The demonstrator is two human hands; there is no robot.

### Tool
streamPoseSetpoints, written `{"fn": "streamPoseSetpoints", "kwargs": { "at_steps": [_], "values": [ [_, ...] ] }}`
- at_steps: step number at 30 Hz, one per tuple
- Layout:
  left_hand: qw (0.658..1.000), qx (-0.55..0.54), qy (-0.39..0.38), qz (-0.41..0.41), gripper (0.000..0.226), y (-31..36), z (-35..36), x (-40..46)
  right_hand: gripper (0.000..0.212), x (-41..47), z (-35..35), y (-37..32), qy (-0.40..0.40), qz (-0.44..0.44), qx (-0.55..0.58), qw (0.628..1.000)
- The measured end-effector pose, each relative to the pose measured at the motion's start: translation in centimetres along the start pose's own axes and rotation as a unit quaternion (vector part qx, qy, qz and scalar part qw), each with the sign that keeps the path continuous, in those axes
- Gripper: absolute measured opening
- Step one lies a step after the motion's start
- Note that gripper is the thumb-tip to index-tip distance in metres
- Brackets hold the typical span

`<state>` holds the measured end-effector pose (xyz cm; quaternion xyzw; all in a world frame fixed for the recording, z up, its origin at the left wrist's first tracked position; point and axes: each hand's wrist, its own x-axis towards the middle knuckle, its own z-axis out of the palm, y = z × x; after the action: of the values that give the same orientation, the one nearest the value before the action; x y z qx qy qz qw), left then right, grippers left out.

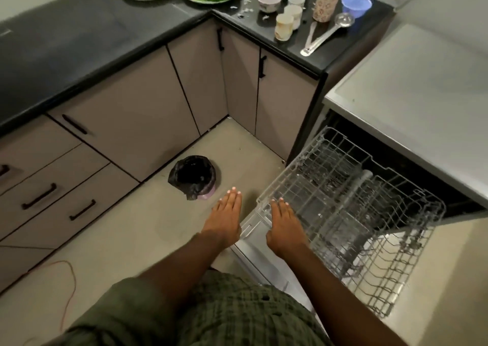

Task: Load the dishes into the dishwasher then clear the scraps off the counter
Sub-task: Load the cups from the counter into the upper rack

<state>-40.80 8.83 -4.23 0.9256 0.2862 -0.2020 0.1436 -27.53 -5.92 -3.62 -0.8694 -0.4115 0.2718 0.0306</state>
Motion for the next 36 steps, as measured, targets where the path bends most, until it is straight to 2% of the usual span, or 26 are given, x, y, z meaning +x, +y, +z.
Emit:
{"fn": "streamPoseSetpoints", "kwargs": {
  "at_steps": [11,17,26,36],
  "values": [
    [0.995,0.046,0.084,0.008,0.093,-16.6,-8.0,4.6,0.088,11.0,-2.5,-17.6,0.085,-0.029,0.012,0.996],
    [0.996,0.034,0.085,0.024,0.097,-23.8,-12.6,6.1,0.091,14.9,-4.4,-25.5,0.103,-0.037,0.013,0.994],
    [0.993,0.016,0.11,0.047,0.093,-27.0,-14.6,10.2,0.091,19.2,-7.2,-27.6,0.114,-0.008,0.001,0.993],
    [0.99,-0.003,0.126,0.06,0.091,-27.5,-18.8,17.9,0.092,27.0,-12.2,-25.3,0.16,0.051,0.03,0.985]
  ]
}}
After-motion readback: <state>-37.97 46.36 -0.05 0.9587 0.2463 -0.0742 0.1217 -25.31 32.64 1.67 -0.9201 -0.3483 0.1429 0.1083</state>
